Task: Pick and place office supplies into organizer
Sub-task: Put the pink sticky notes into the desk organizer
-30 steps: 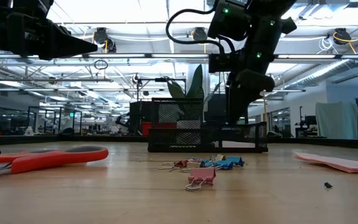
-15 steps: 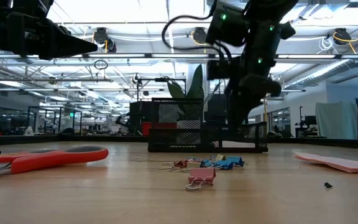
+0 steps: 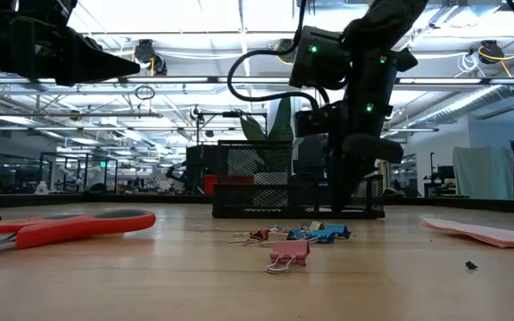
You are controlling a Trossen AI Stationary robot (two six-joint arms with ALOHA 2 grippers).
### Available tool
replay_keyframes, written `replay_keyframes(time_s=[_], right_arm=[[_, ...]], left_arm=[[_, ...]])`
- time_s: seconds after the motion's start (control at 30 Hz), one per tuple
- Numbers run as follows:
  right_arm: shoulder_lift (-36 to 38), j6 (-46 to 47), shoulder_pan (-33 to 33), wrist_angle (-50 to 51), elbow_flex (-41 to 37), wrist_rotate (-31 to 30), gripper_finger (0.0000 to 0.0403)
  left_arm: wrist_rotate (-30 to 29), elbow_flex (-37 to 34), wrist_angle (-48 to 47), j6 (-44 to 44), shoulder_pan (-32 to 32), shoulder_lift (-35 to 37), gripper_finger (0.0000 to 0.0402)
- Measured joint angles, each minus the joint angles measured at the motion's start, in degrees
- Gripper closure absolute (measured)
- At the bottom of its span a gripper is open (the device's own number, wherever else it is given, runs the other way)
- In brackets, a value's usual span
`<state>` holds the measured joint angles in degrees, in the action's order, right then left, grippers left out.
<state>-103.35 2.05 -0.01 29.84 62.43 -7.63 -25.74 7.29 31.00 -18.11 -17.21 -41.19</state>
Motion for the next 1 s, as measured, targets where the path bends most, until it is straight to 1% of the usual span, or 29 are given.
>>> replay_keyframes(time_s=[0.13,0.3,0.5,0.57,0.73,0.8,0.87,1.0], right_arm=[[2.55,0.04,0.0,0.62,-0.21,0.12,0.0402],[5.71,0.25,0.62,-0.14,-0.17,-2.5,0.0397],[10.36,1.79,3.1,-1.85,-0.17,-2.59,0.04],[12.13,1.87,5.12,-1.78,-0.17,-0.63,0.0402],[14.89,3.52,11.78,-2.68,-0.08,8.18,0.0401],[14.9,2.49,14.75,-2.34,-0.08,9.44,0.0402],[14.88,1.1,17.23,-0.97,-0.08,9.47,0.0402],[14.31,-2.63,19.5,0.19,-0.1,11.51,0.0389]], left_arm=[[0.09,0.0,0.02,0.04,-0.02,0.0,0.0387],[0.17,0.0,0.01,0.24,-0.01,0.0,0.0387],[0.17,0.0,0.02,0.24,-0.02,0.0,0.0387],[0.17,0.0,0.02,0.24,0.0,0.0,0.0387],[0.17,0.0,0.02,0.17,0.0,0.0,0.0387],[0.17,0.0,0.02,0.26,0.0,0.0,0.0387],[0.17,0.0,0.02,0.31,-0.02,0.0,0.0387],[0.17,0.0,0.04,1.34,-0.02,-0.01,0.0387]])
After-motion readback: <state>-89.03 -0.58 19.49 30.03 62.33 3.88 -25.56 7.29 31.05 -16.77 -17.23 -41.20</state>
